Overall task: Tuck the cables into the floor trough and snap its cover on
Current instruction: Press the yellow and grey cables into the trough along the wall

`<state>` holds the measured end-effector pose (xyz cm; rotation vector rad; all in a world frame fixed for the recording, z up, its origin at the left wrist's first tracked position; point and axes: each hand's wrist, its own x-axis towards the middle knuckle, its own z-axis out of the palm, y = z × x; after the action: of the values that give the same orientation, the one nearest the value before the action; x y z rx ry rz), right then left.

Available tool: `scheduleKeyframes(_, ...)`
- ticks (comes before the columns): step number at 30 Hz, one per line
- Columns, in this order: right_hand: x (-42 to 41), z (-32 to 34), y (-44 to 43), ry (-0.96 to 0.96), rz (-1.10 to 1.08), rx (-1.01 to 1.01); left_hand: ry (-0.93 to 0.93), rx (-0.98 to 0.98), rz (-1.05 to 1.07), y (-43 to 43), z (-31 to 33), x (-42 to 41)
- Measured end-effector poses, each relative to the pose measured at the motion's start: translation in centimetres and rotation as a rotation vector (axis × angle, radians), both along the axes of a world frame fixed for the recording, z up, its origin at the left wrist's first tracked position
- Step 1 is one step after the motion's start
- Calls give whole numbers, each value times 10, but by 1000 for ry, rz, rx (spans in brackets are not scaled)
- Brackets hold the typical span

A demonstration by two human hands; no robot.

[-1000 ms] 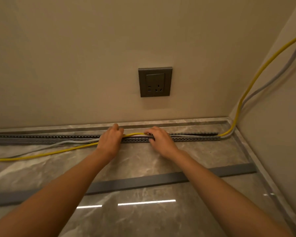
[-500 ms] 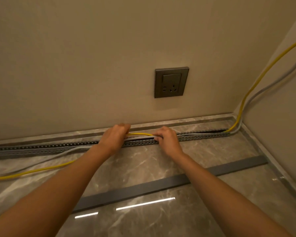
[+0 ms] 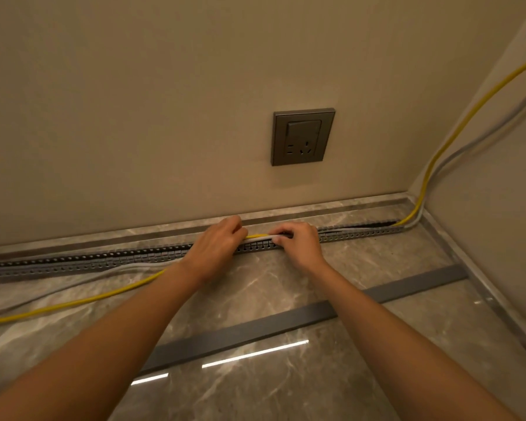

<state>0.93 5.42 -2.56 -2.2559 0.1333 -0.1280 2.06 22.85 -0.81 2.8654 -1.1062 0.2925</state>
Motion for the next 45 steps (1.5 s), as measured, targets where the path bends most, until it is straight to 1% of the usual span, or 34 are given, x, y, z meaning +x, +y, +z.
scheduleKeyframes(2,2,0,-1,18,3,3,-31,26,-36,-3,0,2)
scheduleKeyframes(4,2,0,-1,30,7,-8,6,10,-62,-3,-4,4)
scheduleKeyframes(9,1,1,-3,38,22,14,165,-183,81,-4,-7,5)
scheduleKeyframes(12,3,1,-3,42,-5,64,212,-180,112,-6,-4,8)
scheduleKeyframes(17,2,-4,2,1,-33,15,226,-163,127,-10,-2,12)
scheduleKeyframes(21,-1,-4,0,-27,2,37,266,-188,194,-14,1,18)
scheduleKeyframes(23,-2,-3,-2,-33,20,3,292,-142,203,-16,5,20)
scheduleKeyframes(26,-5,-2,-5,-15,57,-39,290,-18,160,-21,12,19)
scheduleKeyframes(29,-3,-1,-9,26,148,-72,203,103,137,-29,13,13)
scheduleKeyframes(32,-2,-2,-12,38,181,-115,150,128,192,-34,10,7)
scheduleKeyframes(34,-2,-4,-11,22,158,-147,98,90,136,-36,6,3)
scheduleKeyframes(35,-2,-5,-10,14,150,-165,72,94,87,-38,5,-1)
scheduleKeyframes(36,-3,-5,-10,9,156,-183,83,144,53,-39,7,-4)
scheduleKeyframes(37,-3,-5,-9,7,178,-207,57,183,39,-40,4,-3)
scheduleKeyframes(39,-7,-3,-14,-2,239,-295,63,212,67,-42,-1,2)
scheduleKeyframes(41,-12,-2,-25,-54,251,-409,-4,274,63,-47,7,-3)
scheduleKeyframes(43,-18,-2,-37,-86,223,-459,59,292,108,-53,13,-7)
scheduleKeyframes(45,-21,-1,-44,-61,225,-473,126,328,177,-58,7,-4)
